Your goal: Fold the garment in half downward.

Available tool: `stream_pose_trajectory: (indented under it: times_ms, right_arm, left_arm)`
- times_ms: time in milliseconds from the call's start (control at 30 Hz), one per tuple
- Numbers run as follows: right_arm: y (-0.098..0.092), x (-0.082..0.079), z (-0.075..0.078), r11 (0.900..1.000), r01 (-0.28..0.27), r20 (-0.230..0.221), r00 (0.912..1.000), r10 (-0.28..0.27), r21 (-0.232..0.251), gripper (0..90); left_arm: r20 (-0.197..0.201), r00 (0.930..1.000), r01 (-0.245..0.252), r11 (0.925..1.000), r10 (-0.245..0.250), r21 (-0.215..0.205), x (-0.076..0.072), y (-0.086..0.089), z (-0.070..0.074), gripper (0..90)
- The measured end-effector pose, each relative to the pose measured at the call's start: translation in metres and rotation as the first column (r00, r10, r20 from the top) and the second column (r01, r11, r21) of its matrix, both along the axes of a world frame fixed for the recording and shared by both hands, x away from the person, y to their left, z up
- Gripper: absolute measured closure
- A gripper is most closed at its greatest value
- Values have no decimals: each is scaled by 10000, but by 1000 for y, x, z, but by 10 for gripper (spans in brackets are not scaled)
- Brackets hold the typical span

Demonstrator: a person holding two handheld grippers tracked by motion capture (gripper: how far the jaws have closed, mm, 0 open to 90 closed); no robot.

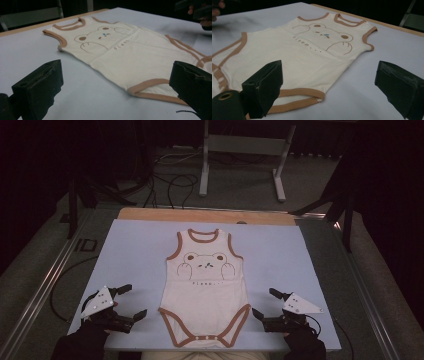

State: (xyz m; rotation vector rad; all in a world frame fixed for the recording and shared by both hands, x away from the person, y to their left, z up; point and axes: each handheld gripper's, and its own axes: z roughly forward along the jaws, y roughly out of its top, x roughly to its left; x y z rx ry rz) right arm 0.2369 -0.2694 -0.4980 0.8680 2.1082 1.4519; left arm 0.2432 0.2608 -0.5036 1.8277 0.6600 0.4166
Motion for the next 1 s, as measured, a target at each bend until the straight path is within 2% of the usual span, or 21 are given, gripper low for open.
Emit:
stream_pose_trajectory:
  times_ms: [233, 267, 433, 667, 733, 867, 1000]
  right_arm:
    - [-1, -1, 1, 10000, -6, -61, 10000, 6, 18, 79]
    - [1, -1, 1, 9999, -23, -144, 9999, 21, -139, 79]
    - [1, -3, 2, 9996, -87, -208, 9998, 81, -268, 75]
    - [3, -4, 6, 9998, -182, -277, 9995, 181, -27, 73]
    - [4, -4, 7, 9997, -203, -277, 9994, 201, -93, 73]
    - [7, -6, 13, 9996, -261, -166, 9995, 259, -101, 73]
    - [6, -7, 19, 9995, -272, -79, 9996, 273, 131, 73]
  left_arm:
    - [129, 9999, -94, 9999, 93, 36, 0, 1, 2, 1]
    - [130, 9998, -127, 9999, 126, 26, 0, 1, 2, 1]
    - [116, 9999, -70, 10000, 70, 10, 0, 1, 3, 1]
    - [78, 10000, 58, 10000, -59, 70, 0, -2, 3, 1]
    - [69, 9999, 80, 9999, -80, 105, -1, -2, 4, 1]
    - [78, 9999, 137, 9998, -138, 142, -1, -4, 6, 1]
    - [138, 9998, 121, 9999, -123, 112, -1, -5, 9, 1]
